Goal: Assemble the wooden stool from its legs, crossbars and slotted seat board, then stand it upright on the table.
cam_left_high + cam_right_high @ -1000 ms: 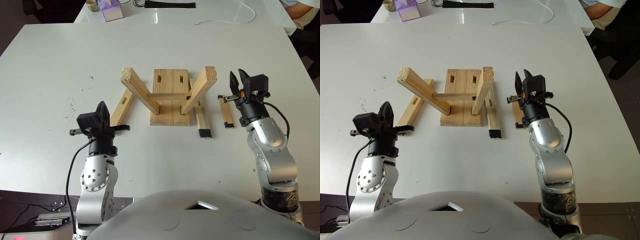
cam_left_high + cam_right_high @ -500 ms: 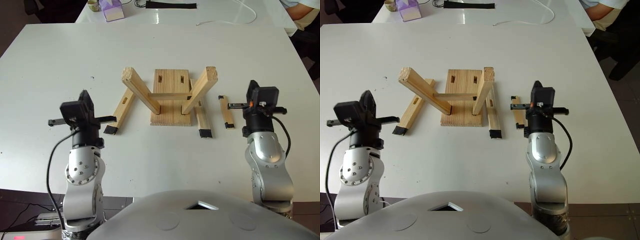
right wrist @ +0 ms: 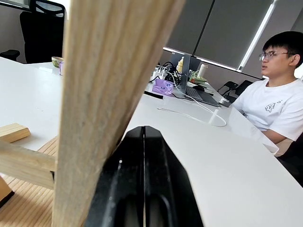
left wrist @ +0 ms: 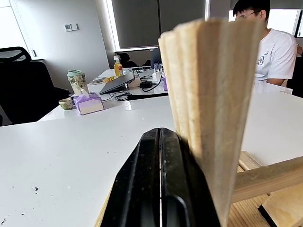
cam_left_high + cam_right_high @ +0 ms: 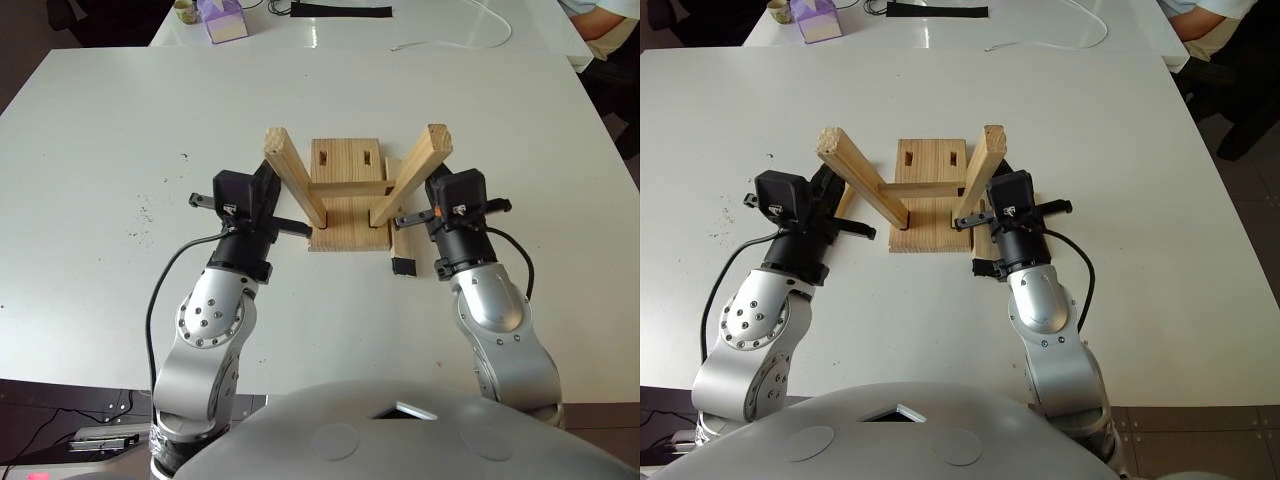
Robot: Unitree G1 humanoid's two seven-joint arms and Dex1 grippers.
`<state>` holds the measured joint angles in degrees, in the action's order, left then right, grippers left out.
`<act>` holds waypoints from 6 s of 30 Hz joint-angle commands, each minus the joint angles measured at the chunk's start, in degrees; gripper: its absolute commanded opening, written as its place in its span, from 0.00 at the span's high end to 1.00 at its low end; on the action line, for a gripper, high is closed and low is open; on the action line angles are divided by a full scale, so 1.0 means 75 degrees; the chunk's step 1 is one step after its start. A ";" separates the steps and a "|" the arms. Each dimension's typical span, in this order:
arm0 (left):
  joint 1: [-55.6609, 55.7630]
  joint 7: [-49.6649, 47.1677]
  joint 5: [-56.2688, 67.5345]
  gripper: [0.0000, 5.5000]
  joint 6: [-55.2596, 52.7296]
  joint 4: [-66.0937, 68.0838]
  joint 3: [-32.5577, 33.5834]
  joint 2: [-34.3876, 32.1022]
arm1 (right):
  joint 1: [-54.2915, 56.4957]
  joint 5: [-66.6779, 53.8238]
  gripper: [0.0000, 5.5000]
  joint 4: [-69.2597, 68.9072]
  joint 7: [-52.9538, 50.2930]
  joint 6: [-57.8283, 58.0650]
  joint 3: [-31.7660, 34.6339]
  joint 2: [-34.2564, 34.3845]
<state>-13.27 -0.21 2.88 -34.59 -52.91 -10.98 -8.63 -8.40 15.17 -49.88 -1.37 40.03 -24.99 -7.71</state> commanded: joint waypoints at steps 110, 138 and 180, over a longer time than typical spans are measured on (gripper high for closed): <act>-0.0104 0.4067 0.3858 1.00 0.0790 0.3830 0.2619 -0.2731 | 0.4769 -0.3539 1.00 0.7466 0.6790 -0.2292 0.1807 -0.2861; 0.0033 0.4370 0.2511 1.00 0.0399 0.4622 0.1163 -0.2896 | 0.5968 -0.1291 1.00 1.2123 0.8572 -0.5315 0.0559 -0.2289; 0.1192 0.3675 0.2521 1.00 -0.0188 0.4967 0.1048 -0.1848 | 0.6896 -0.1189 1.00 1.3833 0.9369 -0.6366 0.1095 -0.1833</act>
<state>-5.66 28.11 22.25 -36.59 -16.62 -3.82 -22.85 46.53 7.81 58.71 64.78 -9.39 -16.66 -20.77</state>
